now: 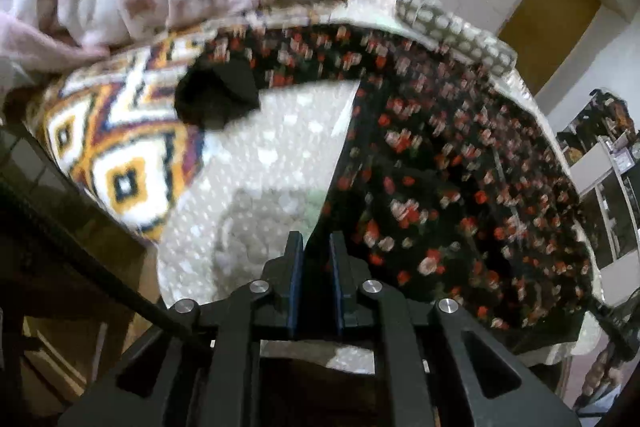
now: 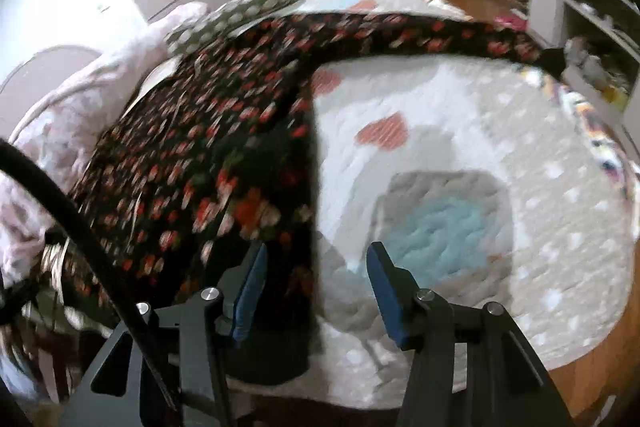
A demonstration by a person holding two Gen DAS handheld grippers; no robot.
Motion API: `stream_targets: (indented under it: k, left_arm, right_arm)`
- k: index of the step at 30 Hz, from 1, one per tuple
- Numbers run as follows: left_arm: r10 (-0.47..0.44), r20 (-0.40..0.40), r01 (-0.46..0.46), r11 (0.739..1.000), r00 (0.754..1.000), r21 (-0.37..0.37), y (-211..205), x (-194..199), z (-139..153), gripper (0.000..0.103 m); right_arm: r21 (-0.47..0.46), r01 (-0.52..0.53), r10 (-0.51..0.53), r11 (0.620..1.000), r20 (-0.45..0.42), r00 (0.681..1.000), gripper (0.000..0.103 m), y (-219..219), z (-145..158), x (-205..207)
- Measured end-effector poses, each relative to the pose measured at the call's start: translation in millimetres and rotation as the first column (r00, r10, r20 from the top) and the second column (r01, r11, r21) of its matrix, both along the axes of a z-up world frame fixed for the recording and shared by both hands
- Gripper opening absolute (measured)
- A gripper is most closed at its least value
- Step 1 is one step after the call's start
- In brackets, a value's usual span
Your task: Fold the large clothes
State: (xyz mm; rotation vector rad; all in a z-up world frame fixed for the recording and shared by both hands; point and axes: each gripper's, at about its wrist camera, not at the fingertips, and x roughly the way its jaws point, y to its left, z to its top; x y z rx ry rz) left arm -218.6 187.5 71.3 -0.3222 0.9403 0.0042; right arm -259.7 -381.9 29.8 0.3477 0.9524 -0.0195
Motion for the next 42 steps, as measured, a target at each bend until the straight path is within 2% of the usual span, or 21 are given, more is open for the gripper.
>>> stream_targets:
  k: [2,3,4,6,8,10,12,13,16,20,21,22,24,26,30,34,36,38,39,40,42]
  left_arm:
    - [-0.017,0.057,0.017,1.000,0.998,0.002,-5,-2,16,0.015]
    - [-0.026,0.071,0.026,1.000,0.997,0.002,-8,-2,22,0.025]
    - [-0.039,0.087,0.039,0.999,0.995,-0.003,-13,-2,28,0.035]
    - [-0.074,0.130,0.076,0.997,0.989,-0.007,-27,2,40,0.043]
    - [-0.116,0.143,0.114,0.993,0.983,0.019,-45,9,47,0.047]
    - [-0.152,0.143,0.148,0.988,0.978,0.037,-62,14,50,0.048]
    - [-0.193,0.140,0.185,0.980,0.971,0.070,-80,20,50,0.050]
    - [-0.203,0.135,0.193,0.978,0.970,0.080,-85,22,49,0.050]
    - [-0.236,0.115,0.228,0.970,0.965,0.084,-98,30,42,0.051]
    - [-0.249,0.087,0.241,0.966,0.965,0.094,-110,41,31,0.059]
    - [-0.253,0.077,0.246,0.964,0.964,0.098,-112,43,29,0.059]
    - [-0.256,0.068,0.249,0.964,0.964,0.098,-113,45,26,0.059]
    - [-0.255,0.052,0.249,0.964,0.966,0.097,-114,48,22,0.059]
    - [-0.246,0.044,0.241,0.966,0.968,0.094,-112,50,19,0.059]
    - [-0.215,0.018,0.213,0.973,0.976,0.086,-108,58,13,0.059]
    - [-0.196,0.002,0.195,0.978,0.981,0.068,-108,68,8,0.059]
    - [-0.197,-0.007,0.197,0.978,0.980,0.066,-111,72,5,0.059]
    - [-0.206,-0.014,0.207,0.976,0.978,0.067,-116,73,4,0.059]
    - [-0.213,-0.016,0.214,0.974,0.977,0.069,-118,74,4,0.059]
    - [-0.222,-0.016,0.222,0.972,0.975,0.074,-120,74,4,0.059]
    - [-0.237,-0.011,0.237,0.968,0.971,0.082,-123,75,4,0.059]
  right_arm:
    - [0.020,-0.038,0.039,0.999,-0.003,0.999,0.056,7,-10,-1]
    - [0.040,-0.050,0.050,0.998,-0.021,0.999,0.052,9,-17,1]
    - [0.055,-0.056,0.058,0.997,-0.037,0.998,0.036,16,-25,2]
    - [0.049,-0.076,0.079,0.996,-0.062,0.995,0.031,26,-34,11]
    - [0.073,-0.088,0.092,0.993,-0.050,0.995,0.007,28,-32,14]
    - [0.144,-0.054,0.059,0.988,-0.031,0.998,0.007,17,-26,7]
    - [0.078,0.003,0.001,0.997,-0.040,0.999,0.006,3,-24,-6]
    - [0.042,0.032,-0.030,0.999,-0.052,0.998,0.000,-1,-27,-12]
    - [-0.006,0.084,-0.084,0.996,-0.059,0.995,0.001,-20,-25,-25]
    - [-0.024,0.190,-0.188,0.981,0.074,0.979,0.004,-43,3,-22]
    - [-0.047,0.237,-0.229,0.970,0.127,0.965,0.020,-53,11,-14]
    - [-0.053,0.257,-0.247,0.965,0.146,0.958,0.046,-62,14,-5]
    - [-0.049,0.316,-0.305,0.948,0.151,0.940,0.062,-84,18,22]
    - [-0.012,0.382,-0.377,0.924,0.133,0.916,0.062,-113,18,51]
    - [0.169,0.466,-0.482,0.869,0.066,0.874,0.062,-184,1,105]
    - [0.373,0.580,-0.606,0.725,-0.057,0.794,0.062,-235,-23,152]
    - [0.369,0.643,-0.653,0.671,-0.117,0.748,0.062,-245,-31,170]
    - [0.325,0.679,-0.674,0.658,-0.150,0.724,0.051,-250,-34,186]
    - [0.275,0.686,-0.669,0.674,-0.168,0.724,0.013,-250,-32,195]
    - [0.257,0.677,-0.658,0.690,-0.169,0.734,0.008,-252,-28,197]
    - [0.289,0.621,-0.634,0.728,-0.061,0.771,0.008,-250,-2,188]
